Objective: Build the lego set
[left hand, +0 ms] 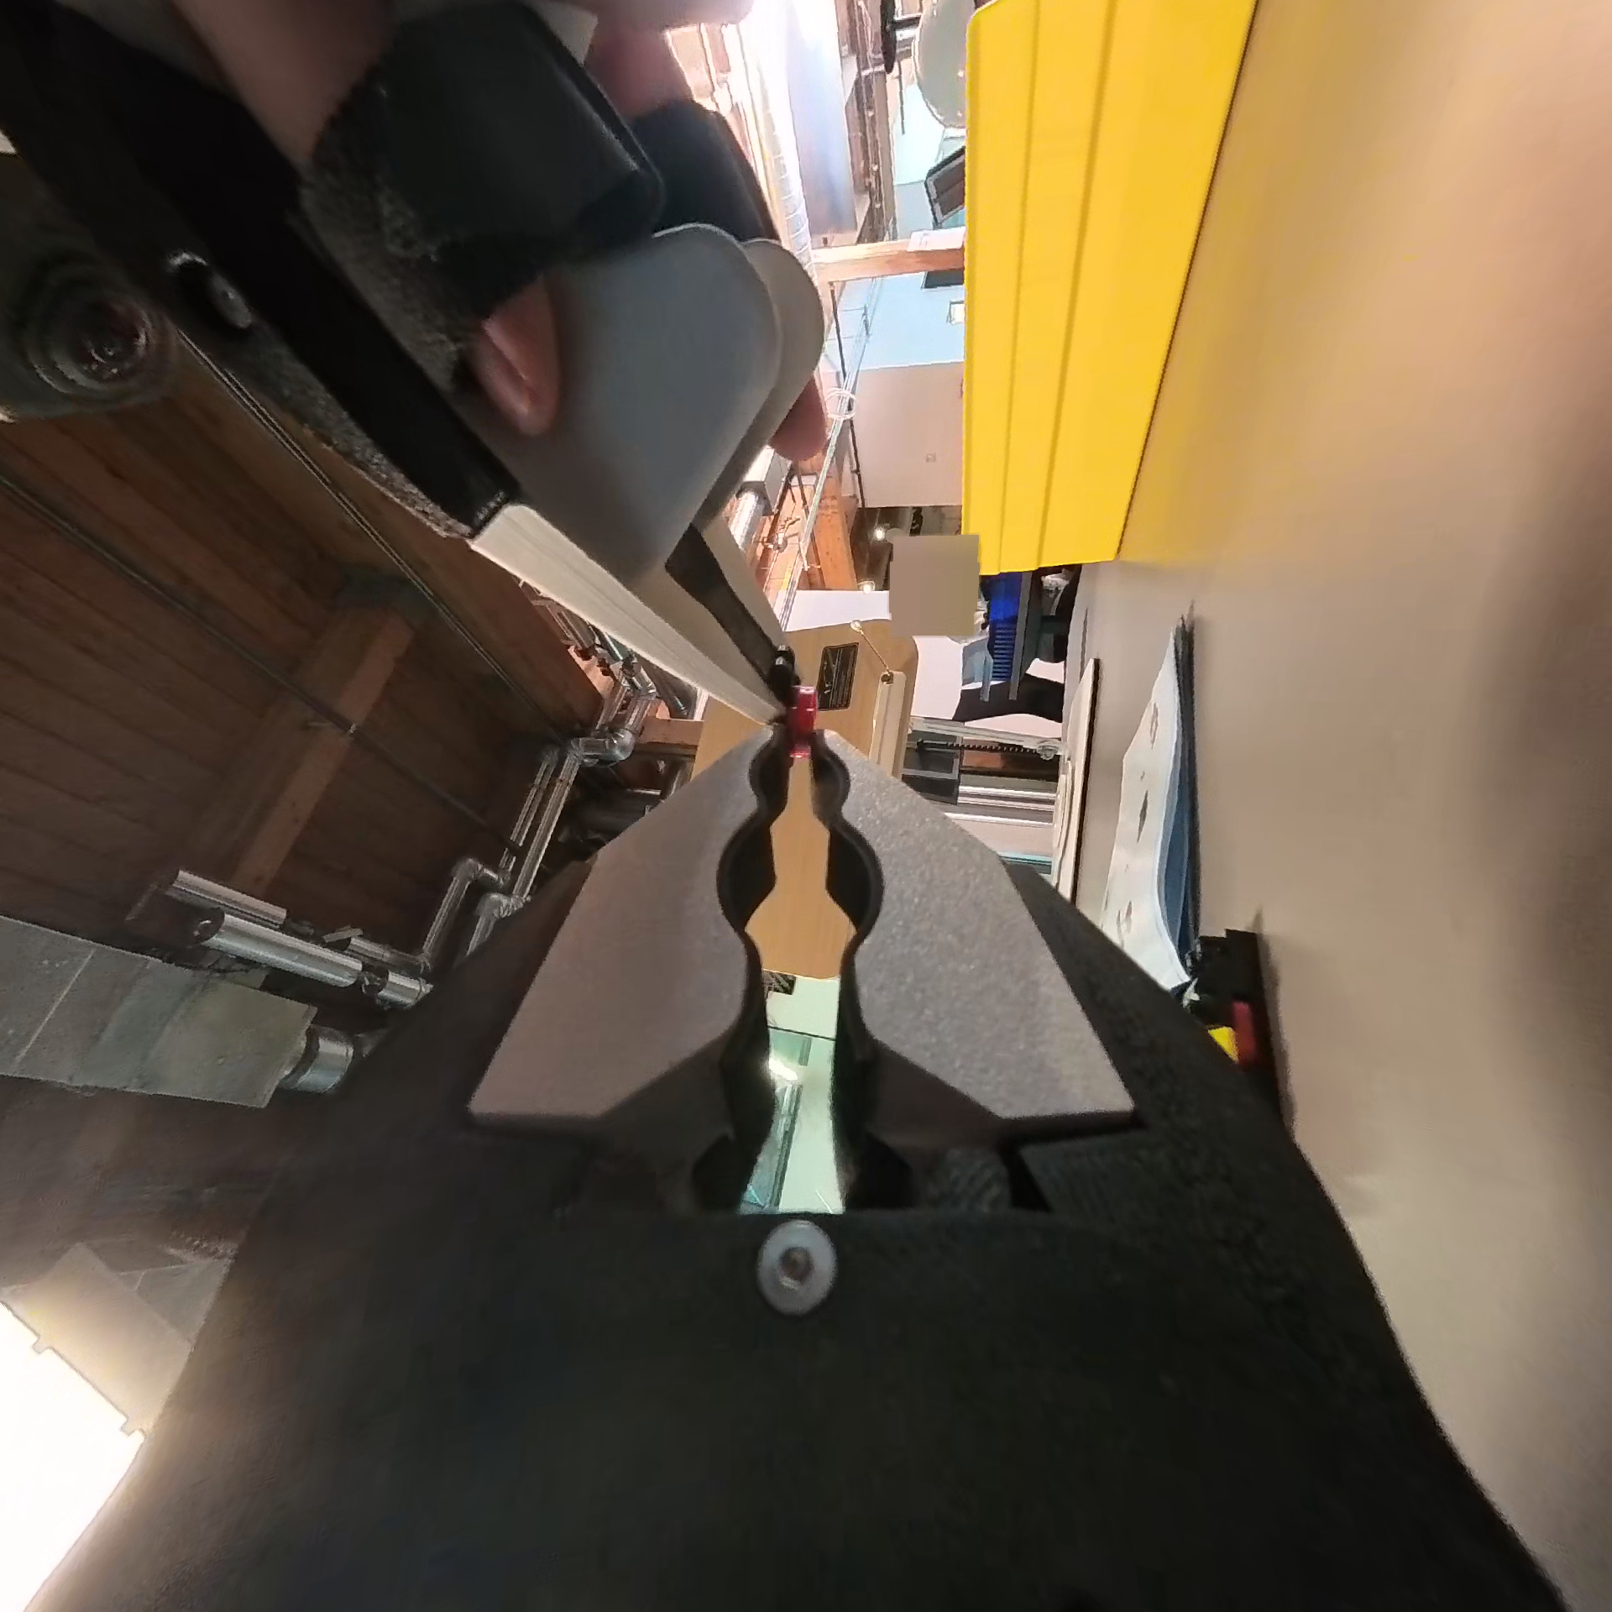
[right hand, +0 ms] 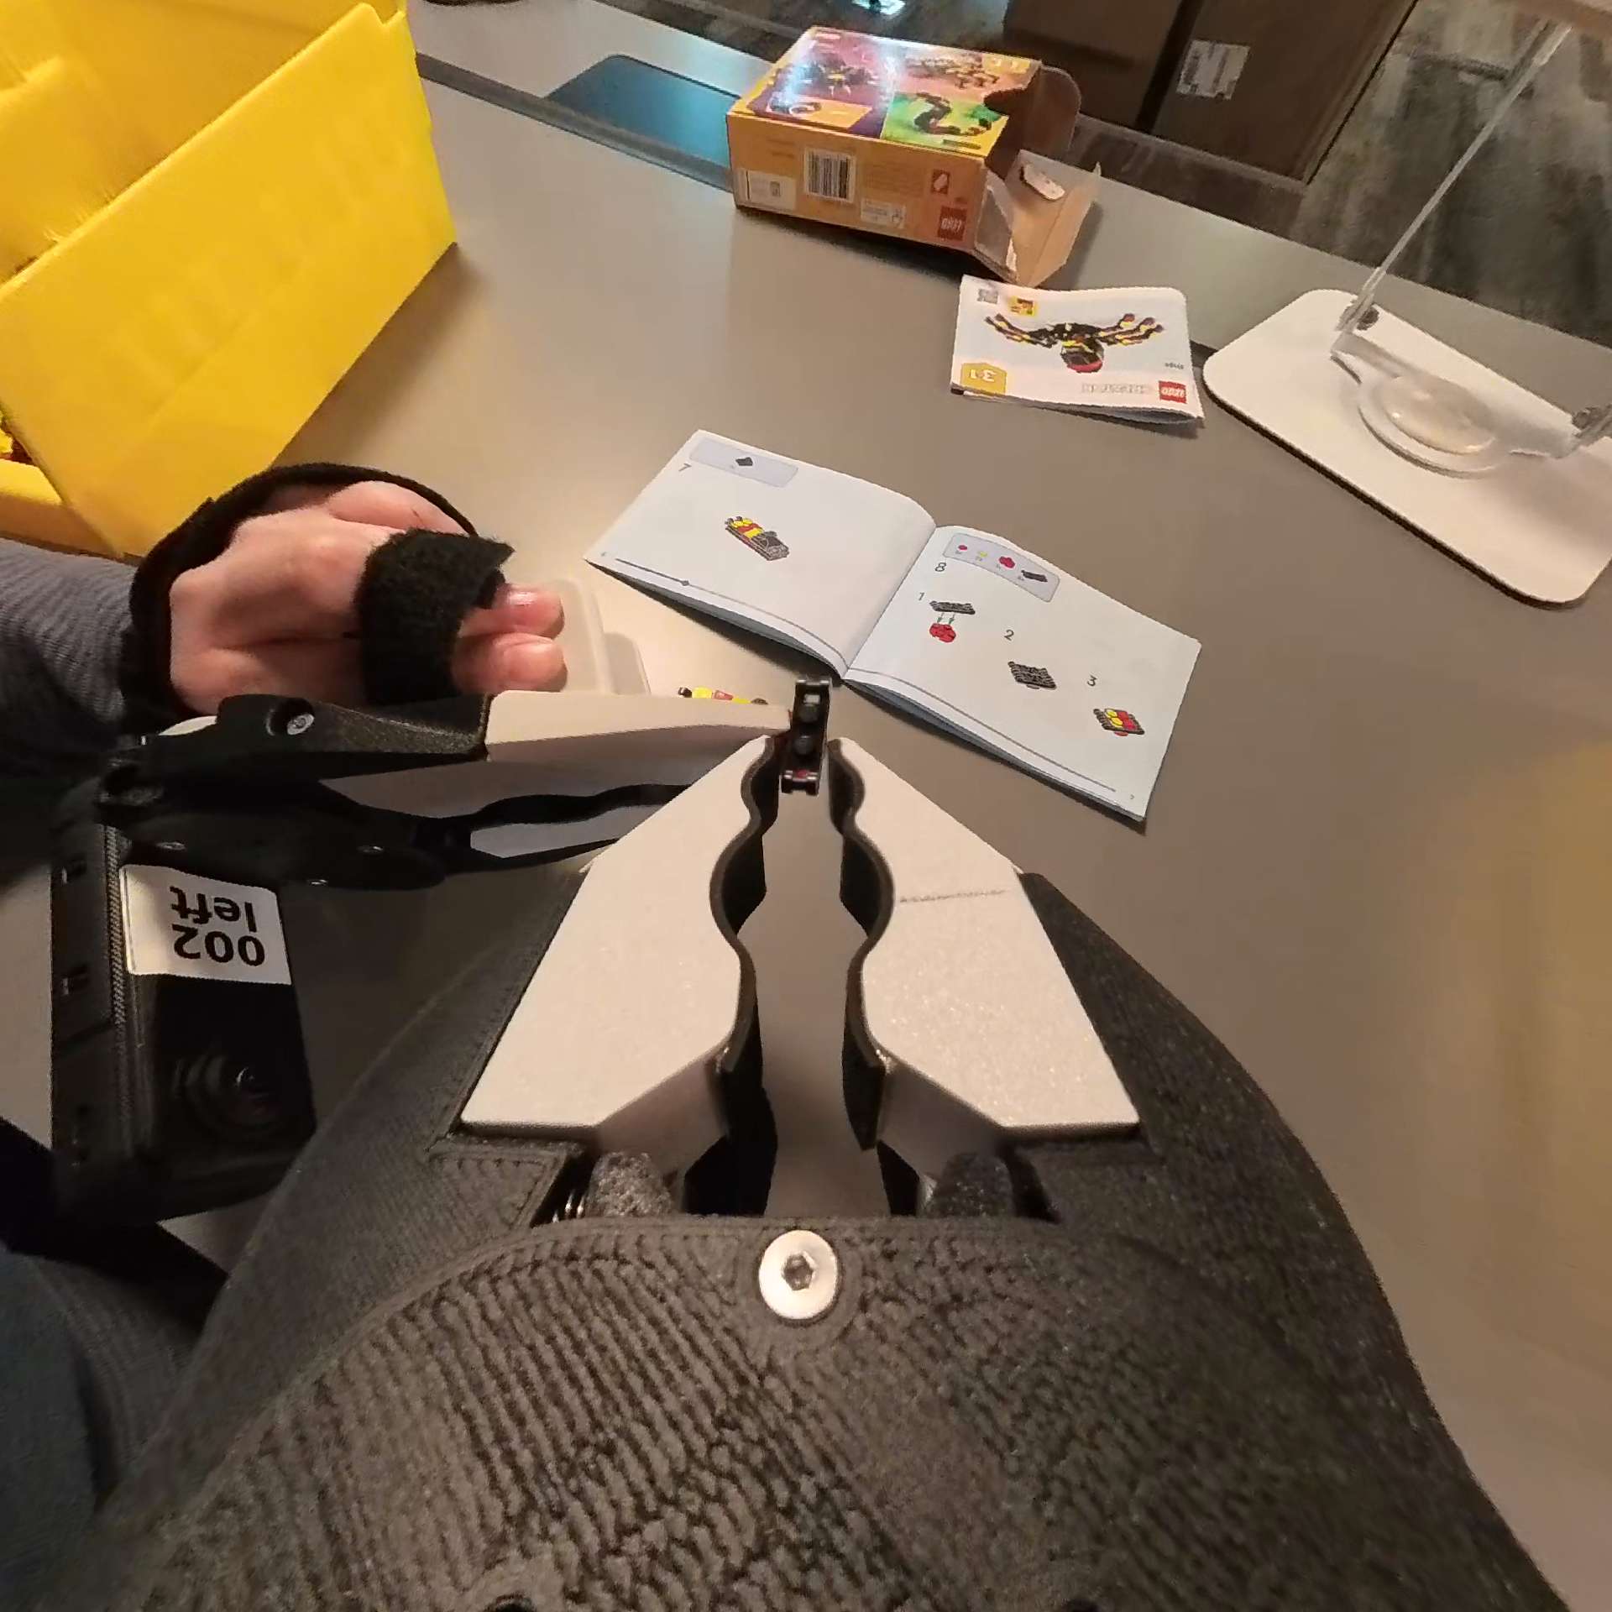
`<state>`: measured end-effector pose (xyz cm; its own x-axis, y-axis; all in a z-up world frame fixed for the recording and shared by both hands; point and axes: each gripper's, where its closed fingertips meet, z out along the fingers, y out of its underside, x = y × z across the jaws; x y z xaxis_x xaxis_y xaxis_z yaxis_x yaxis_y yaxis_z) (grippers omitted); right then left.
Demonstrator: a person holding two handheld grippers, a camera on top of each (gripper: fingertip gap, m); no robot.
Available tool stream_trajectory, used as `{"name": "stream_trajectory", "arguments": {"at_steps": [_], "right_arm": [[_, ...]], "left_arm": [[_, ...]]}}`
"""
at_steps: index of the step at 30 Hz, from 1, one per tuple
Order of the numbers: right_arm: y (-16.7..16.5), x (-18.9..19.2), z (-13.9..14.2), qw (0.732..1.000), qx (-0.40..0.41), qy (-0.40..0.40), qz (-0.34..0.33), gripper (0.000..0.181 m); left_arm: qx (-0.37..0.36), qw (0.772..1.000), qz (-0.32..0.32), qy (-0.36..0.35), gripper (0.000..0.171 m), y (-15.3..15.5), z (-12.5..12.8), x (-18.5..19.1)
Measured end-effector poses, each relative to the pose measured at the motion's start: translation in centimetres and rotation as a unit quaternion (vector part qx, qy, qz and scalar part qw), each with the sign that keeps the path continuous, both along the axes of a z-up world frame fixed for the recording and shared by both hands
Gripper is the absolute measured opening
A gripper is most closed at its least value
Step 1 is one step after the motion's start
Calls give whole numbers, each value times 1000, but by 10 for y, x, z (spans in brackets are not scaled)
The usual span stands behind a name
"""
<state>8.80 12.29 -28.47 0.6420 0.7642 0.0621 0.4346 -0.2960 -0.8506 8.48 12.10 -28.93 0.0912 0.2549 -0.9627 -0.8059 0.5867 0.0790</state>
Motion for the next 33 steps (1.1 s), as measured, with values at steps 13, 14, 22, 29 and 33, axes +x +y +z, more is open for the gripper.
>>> {"name": "stream_trajectory", "arguments": {"at_steps": [13,14,22,29,33], "right_arm": [[2,31,30,933,332,-118,69,48],[2,32,26,902,390,-164,84,48],[-7,7,-11,741,581,-284,180,33],[-5,1,-19,730,586,-295,193,21],[-4,3,-20,747,569,-284,193,8]], "left_arm": [[-33,999,-11,-15,4,3,-3,4],[-34,999,-15,-15,4,3,-3,5],[-62,997,-48,-14,4,-3,-6,15],[-79,995,-62,-8,4,-8,-10,20],[-99,993,-68,-2,4,-9,-16,21]]}}
